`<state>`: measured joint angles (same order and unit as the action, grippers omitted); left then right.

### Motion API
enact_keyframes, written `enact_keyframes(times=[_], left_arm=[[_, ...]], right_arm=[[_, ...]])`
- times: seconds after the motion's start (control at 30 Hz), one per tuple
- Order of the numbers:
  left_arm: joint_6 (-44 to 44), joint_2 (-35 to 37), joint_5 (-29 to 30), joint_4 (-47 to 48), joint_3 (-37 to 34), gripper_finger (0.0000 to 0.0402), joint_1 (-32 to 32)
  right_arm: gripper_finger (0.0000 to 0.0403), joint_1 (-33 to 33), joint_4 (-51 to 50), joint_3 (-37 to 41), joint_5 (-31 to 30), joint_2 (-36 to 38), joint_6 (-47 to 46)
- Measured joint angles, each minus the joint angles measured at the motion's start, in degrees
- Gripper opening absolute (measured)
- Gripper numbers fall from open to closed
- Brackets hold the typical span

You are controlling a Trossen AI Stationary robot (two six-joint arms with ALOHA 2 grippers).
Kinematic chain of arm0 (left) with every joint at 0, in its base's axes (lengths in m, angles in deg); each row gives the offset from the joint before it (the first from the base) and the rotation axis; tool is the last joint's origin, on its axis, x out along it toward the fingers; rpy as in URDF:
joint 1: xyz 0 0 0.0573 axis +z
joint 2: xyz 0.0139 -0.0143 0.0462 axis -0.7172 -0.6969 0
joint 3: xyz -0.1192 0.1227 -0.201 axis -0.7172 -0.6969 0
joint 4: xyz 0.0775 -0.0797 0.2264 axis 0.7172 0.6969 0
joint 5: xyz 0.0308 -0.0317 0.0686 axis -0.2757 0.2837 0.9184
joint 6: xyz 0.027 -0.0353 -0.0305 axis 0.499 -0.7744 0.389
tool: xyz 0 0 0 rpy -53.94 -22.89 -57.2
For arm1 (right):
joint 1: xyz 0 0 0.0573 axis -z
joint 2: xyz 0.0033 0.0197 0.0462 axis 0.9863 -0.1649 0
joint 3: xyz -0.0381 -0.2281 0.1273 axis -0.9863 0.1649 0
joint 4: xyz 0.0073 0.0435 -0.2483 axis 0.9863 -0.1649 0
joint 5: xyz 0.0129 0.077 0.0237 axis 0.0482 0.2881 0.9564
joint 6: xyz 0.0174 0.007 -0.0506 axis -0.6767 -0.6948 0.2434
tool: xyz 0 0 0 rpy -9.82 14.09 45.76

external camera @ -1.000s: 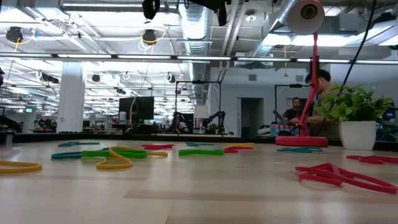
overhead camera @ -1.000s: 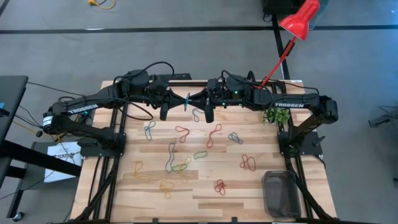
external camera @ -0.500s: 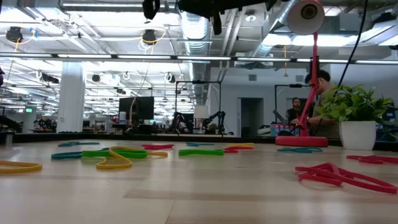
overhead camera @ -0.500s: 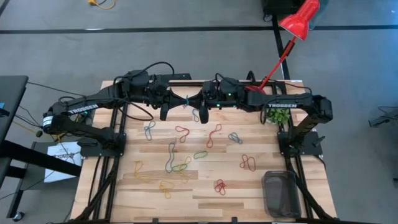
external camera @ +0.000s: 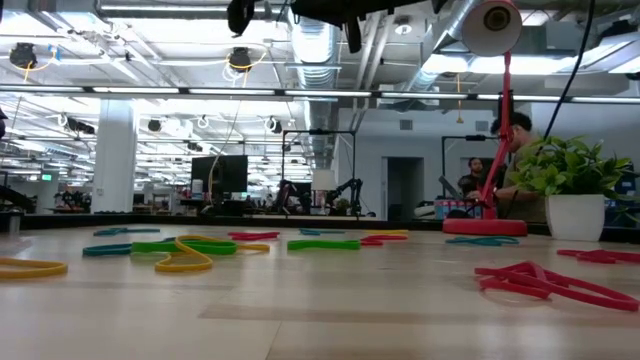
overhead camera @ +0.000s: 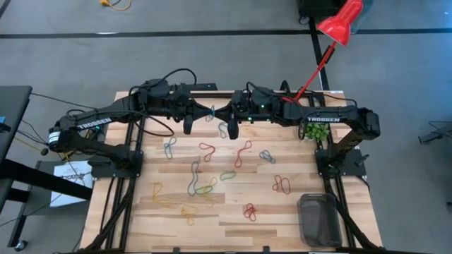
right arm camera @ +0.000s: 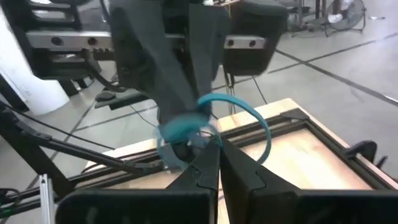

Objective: Pick and place items into bin
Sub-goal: Put the blue rubber band into the black bin

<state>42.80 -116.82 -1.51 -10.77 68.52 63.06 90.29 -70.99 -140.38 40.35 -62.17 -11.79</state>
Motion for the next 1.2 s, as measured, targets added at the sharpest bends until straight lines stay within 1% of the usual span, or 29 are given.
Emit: enact_keyframes(times=[0.1, 0.2, 0.37, 0.5, 0.7, 0.87, 0.97, 1.1, 1.2], left_arm=[[0.0, 0.0, 0.0, 0.5, 0.0, 0.0044, 0.0], [0.0, 0.0, 0.1, 2.0, 0.0, 0.0073, 0.0], [0.0, 0.0, 2.7, 4.8, 0.0, 0.0112, 0.0], [0.0, 0.0, 5.3, 5.0, 0.0, 0.0126, 0.0], [1.2, 0.0, 7.7, 5.1, 0.0, 0.0128, 0.0], [1.7, 0.0, 8.0, 5.1, 0.0, 0.0127, 0.0], [1.8, 0.0, 8.8, 5.1, 0.0, 0.0127, 0.1], [1.8, 0.0, 10.9, 5.0, 0.0, 0.0127, 0.3], [1.9, 0.0, 12.6, 5.0, 0.0, 0.0127, 0.3]], right_arm=[[0.0001, 0.0, -3.2, 0.0, -2.3, 0.0, 0.0], [0.0001, 0.0, -6.4, 0.0, -2.6, 0.0, -0.6], [0.0001, 0.0, -11.6, 0.0, -3.1, 0.8, -2.0], [0.0001, 0.0, -17.9, 0.0, -3.8, 3.6, -3.9], [0.0, -0.1, -31.5, 0.0, -3.7, 10.6, -9.0], [0.0, -2.6, -47.0, 0.0, -3.7, 17.7, -16.6], [0.0, -5.6, -56.5, 0.0, -3.7, 21.6, -24.0], [0.0, -11.6, -67.4, 0.0, -3.6, 25.4, -35.5], [0.0, -17.5, -72.9, 0.0, -0.3, 26.8, -42.9]])
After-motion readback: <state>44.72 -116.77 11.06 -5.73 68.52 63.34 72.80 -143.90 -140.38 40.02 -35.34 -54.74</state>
